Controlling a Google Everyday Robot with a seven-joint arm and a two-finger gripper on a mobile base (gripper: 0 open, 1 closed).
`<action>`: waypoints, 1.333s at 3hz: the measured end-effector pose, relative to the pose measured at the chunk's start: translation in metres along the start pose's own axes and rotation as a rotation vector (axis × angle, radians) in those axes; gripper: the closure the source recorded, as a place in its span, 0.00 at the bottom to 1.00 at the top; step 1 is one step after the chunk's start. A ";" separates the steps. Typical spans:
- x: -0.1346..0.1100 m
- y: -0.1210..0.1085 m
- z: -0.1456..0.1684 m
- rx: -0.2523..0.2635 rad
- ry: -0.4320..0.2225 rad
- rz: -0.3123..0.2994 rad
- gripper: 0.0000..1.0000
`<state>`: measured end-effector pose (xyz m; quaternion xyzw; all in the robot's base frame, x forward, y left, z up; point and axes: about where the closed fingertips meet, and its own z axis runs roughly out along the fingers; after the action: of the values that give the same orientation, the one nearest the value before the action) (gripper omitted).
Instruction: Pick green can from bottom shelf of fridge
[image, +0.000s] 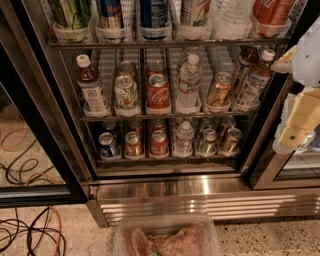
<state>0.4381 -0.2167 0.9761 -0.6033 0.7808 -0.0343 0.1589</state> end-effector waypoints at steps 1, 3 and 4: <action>-0.002 0.004 0.005 0.002 -0.002 0.006 0.00; -0.004 0.026 0.066 -0.086 0.009 0.050 0.00; -0.003 0.037 0.097 -0.129 0.029 0.066 0.00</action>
Offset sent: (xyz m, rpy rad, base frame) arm -0.0110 0.0225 -0.0691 0.0524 0.1121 -0.0219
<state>0.4328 -0.1910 0.8757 -0.5858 0.8029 0.0125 0.1097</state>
